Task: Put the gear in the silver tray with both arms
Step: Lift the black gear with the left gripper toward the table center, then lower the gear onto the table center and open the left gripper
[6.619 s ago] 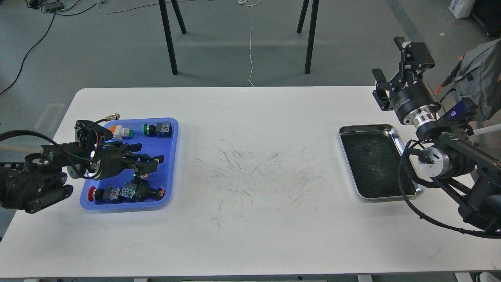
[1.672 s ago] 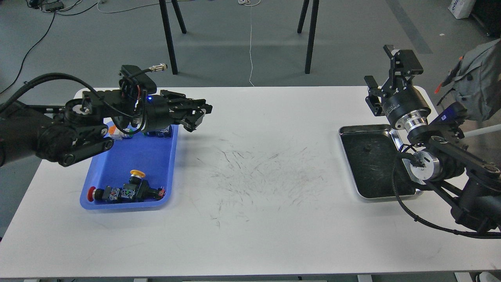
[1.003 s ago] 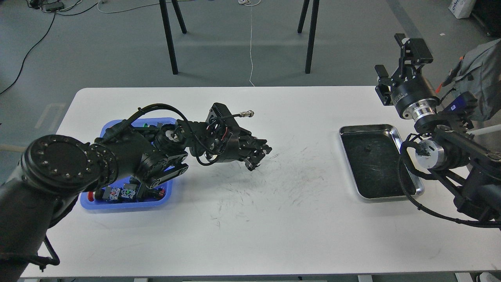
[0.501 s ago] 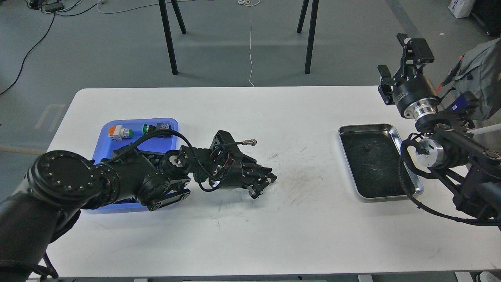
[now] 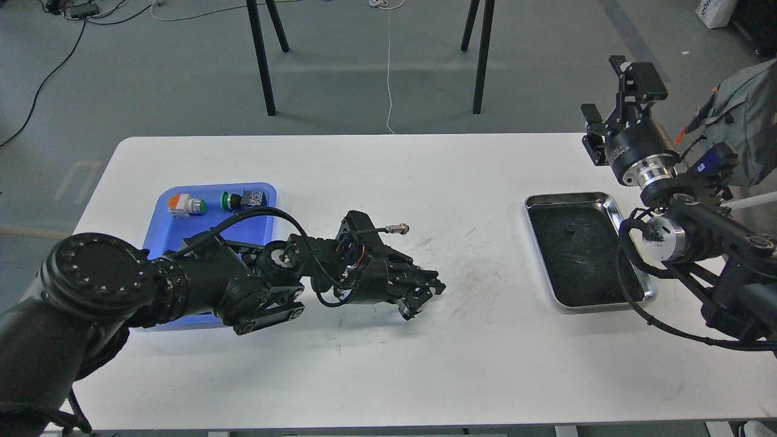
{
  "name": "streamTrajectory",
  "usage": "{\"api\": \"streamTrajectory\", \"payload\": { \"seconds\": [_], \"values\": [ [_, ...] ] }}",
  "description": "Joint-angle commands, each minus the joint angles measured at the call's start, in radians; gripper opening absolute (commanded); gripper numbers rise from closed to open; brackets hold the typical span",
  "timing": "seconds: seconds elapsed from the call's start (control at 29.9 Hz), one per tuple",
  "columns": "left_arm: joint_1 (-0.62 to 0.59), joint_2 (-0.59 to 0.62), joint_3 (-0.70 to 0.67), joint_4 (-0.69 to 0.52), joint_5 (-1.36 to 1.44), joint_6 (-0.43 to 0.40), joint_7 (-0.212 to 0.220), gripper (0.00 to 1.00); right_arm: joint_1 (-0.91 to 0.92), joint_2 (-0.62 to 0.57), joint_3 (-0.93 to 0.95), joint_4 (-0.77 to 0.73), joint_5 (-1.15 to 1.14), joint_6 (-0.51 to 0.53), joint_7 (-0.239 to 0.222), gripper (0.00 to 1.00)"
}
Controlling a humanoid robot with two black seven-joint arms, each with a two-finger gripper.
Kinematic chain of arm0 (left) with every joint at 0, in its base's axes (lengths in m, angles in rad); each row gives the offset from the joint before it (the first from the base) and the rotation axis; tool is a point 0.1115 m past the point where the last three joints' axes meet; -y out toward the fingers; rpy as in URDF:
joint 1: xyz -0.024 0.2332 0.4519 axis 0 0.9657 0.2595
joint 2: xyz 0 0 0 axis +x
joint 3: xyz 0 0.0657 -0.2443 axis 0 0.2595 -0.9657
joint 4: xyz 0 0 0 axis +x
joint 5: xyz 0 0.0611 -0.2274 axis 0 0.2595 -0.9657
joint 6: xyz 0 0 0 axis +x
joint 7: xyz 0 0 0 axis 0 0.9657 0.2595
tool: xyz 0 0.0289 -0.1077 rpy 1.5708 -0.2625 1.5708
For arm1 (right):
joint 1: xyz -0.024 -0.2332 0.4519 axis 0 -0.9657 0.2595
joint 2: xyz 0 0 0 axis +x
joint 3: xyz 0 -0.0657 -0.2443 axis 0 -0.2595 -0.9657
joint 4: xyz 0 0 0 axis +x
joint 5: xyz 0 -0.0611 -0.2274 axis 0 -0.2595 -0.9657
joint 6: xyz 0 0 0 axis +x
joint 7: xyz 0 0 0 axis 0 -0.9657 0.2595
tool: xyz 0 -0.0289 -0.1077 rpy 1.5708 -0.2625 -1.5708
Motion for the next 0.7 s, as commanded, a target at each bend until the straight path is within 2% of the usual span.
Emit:
{"api": "streamTrajectory", "payload": {
  "seconds": [0.0, 0.43, 0.57, 0.67],
  "values": [
    [0.002, 0.0, -0.023, 0.0, -0.003, -0.001, 0.0, 0.12, -0.001, 0.001, -0.001, -0.002, 0.0, 0.0, 0.0, 0.95],
    [0.004, 0.0, -0.041, -0.003, -0.011, -0.008, 0.0, 0.23, 0.011, 0.006, -0.033, -0.002, -0.002, 0.0, 0.0, 0.95],
    [0.004, 0.0, -0.048, -0.006, -0.018, -0.009, 0.0, 0.33, 0.011, 0.006, -0.04, -0.002, 0.0, 0.0, 0.0, 0.95],
    [0.004, 0.0, -0.066, -0.008, -0.018, -0.011, 0.0, 0.35, 0.011, 0.006, -0.041, -0.002, -0.002, 0.0, 0.0, 0.95]
  ]
}}
